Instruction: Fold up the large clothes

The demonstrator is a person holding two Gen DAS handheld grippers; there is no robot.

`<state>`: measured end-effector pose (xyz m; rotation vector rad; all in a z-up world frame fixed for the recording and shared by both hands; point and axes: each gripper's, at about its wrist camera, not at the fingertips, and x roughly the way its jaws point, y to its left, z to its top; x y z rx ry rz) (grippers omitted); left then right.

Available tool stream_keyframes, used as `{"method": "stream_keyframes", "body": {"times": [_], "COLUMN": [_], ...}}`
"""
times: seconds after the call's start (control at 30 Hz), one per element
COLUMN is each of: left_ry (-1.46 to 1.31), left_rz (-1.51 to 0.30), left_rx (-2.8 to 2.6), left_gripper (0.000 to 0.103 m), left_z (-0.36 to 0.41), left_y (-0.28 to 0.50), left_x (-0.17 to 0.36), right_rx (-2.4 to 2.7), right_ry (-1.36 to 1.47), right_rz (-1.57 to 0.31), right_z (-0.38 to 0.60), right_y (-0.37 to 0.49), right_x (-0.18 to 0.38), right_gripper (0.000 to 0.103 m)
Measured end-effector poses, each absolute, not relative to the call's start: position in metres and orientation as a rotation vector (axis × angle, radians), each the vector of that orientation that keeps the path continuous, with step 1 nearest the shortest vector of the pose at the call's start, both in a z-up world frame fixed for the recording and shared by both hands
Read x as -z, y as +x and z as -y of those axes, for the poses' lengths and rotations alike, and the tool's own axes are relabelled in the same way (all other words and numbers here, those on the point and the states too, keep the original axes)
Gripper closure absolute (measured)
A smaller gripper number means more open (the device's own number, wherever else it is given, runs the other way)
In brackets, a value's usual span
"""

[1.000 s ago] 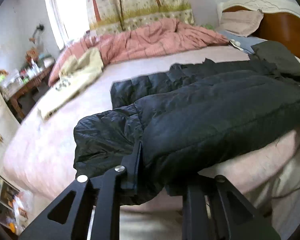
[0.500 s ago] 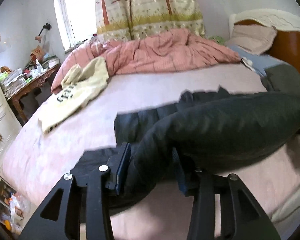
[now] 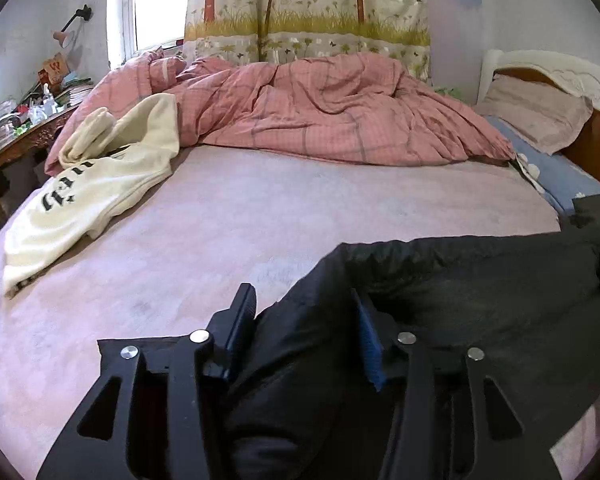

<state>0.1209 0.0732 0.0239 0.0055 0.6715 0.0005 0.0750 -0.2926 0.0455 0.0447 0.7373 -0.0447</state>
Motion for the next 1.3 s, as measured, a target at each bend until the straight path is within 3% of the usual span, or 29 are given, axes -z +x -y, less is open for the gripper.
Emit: {"method": "stream_keyframes", "body": {"times": [0.17,0.33,0.57,0.63,0.67,0.7,0.8,1.0,1.17,1.3], "left_ry": [-0.077,-0.113,-0.047,-0.036,-0.039,-0.042,-0.051,-0.071,-0.085,-0.084], "left_rz": [-0.544,-0.413,-0.370,-0.374,-0.381,-0.386,-0.402,-0.487,-0.628,-0.656], "left_rx": [0.047,0.082,0.107,0.125,0.133,0.139,0.117,-0.001,-0.024,-0.089], "left_gripper": [0.049,0.047,0.047,0.047,0.047,0.047,0.049,0.052,0.048,0.035], "left_z": [-0.084,-0.098,-0.098,-0.093,-0.093,-0.092,-0.093,-0.124,-0.133,-0.133], "left_y": [0.105,0.063,0.034,0.034,0.039,0.043,0.066,0.112,0.137,0.143], "left_x": [-0.025,-0.071,-0.077,-0.070,-0.065,-0.061,-0.048,-0.022,0.019,0.025], "right_rx": [0.005,-0.005,-0.073,-0.211,-0.228,-0.218,-0.142,-0.046,-0.050,-0.062], "right_ry": [0.127,0.146,0.141,0.068,0.035,-0.006,-0.075,0.049,0.133,0.236], "right_rz": [-0.681,-0.423,-0.183,-0.235,-0.253,-0.281,-0.365,-0.494,-0.583,-0.660], "right_z": [0.310,0.315,0.312,0.298,0.291,0.283,0.271,0.305,0.322,0.338], "right_y": [0.073,0.019,-0.033,-0.032,-0.030,-0.024,0.007,0.064,0.090,0.113], "right_x": [-0.028,-0.060,-0.086,-0.085,-0.082,-0.075,-0.052,-0.022,-0.008,0.008], "right_gripper": [0.047,0.020,0.019,0.024,0.041,0.051,0.062,0.062,0.062,0.059]}}
